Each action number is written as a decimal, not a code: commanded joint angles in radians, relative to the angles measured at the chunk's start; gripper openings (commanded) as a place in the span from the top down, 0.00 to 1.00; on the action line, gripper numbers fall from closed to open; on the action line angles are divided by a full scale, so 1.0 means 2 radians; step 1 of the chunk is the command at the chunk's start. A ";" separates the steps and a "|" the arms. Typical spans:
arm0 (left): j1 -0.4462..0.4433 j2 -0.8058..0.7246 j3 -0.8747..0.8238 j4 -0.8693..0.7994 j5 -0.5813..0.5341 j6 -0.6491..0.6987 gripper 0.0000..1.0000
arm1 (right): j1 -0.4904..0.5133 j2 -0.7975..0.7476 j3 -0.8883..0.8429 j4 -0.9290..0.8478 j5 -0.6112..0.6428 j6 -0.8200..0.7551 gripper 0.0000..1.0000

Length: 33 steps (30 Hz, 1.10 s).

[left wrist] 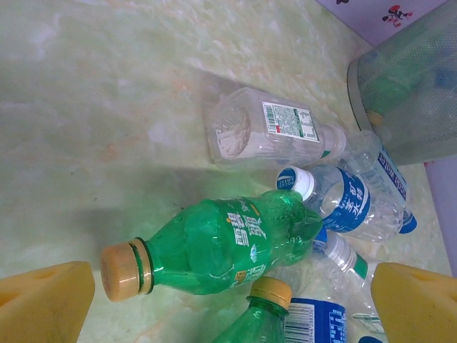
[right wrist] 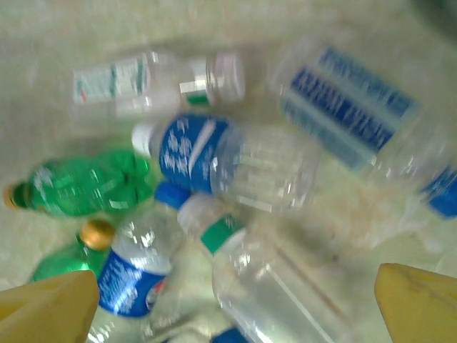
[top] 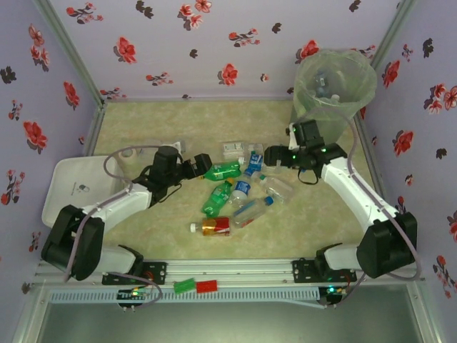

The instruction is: Put the plastic bottles in the bin

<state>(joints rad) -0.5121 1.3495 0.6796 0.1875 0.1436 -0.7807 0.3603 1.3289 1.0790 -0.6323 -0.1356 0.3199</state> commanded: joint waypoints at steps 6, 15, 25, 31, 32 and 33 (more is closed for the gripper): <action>-0.005 0.021 0.025 0.019 0.021 -0.010 0.00 | 0.023 -0.001 -0.025 -0.048 0.028 -0.030 0.00; -0.007 0.053 0.054 0.012 0.034 -0.028 0.00 | 0.048 0.062 -0.028 -0.059 0.073 -0.068 0.03; -0.007 0.044 0.038 0.019 0.033 -0.036 0.00 | 0.053 0.119 -0.021 -0.050 0.069 -0.093 0.04; -0.007 0.053 0.037 0.046 0.033 -0.045 0.00 | 0.058 0.148 -0.017 -0.038 0.079 -0.095 0.05; -0.007 0.054 0.037 0.048 0.034 -0.045 0.00 | 0.058 0.152 -0.016 -0.036 0.081 -0.096 0.06; -0.007 0.054 0.038 0.049 0.034 -0.046 0.00 | 0.059 0.156 -0.015 -0.035 0.083 -0.098 0.07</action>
<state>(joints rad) -0.5209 1.4521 0.7616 0.2375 0.1955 -0.8562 0.4679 1.6234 1.0275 -0.7162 0.0055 0.1490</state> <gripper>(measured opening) 0.998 0.937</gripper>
